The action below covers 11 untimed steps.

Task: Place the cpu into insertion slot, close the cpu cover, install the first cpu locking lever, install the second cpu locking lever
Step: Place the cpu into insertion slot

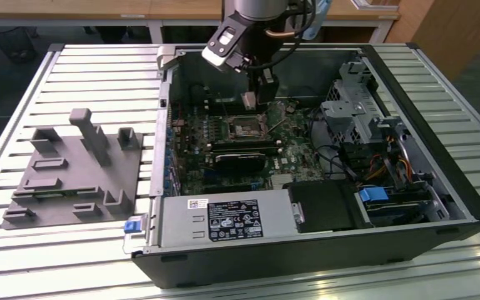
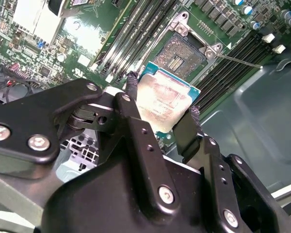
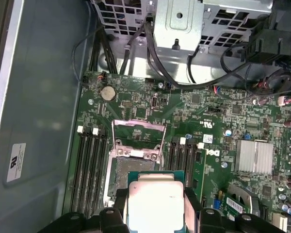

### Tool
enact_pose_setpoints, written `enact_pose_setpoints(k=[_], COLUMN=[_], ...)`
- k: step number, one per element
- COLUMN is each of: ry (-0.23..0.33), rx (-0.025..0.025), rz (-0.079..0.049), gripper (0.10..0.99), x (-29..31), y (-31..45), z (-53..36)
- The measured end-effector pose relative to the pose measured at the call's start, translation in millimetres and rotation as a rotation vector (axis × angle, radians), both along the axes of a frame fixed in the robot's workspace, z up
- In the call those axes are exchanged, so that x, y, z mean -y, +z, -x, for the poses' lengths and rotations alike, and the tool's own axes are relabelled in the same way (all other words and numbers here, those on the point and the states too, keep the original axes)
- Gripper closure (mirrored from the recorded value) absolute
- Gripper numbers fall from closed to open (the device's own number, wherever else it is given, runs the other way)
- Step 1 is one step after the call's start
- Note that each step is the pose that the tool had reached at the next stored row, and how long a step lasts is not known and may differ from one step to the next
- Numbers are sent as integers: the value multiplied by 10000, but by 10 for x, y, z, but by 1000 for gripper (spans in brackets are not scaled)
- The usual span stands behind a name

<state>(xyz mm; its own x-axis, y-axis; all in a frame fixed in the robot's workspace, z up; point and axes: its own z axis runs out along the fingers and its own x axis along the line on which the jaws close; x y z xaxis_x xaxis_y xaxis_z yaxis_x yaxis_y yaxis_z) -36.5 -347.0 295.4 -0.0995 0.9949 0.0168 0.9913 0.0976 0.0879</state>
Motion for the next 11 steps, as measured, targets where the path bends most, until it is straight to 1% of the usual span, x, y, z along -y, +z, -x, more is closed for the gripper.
enact_pose_setpoints(k=[3, 11], ry=[-108, -121], rx=[1, 1], rz=[-1, 0], gripper=[545, 545], x=[-5, -6], y=[-12, -39], z=[0, 0])
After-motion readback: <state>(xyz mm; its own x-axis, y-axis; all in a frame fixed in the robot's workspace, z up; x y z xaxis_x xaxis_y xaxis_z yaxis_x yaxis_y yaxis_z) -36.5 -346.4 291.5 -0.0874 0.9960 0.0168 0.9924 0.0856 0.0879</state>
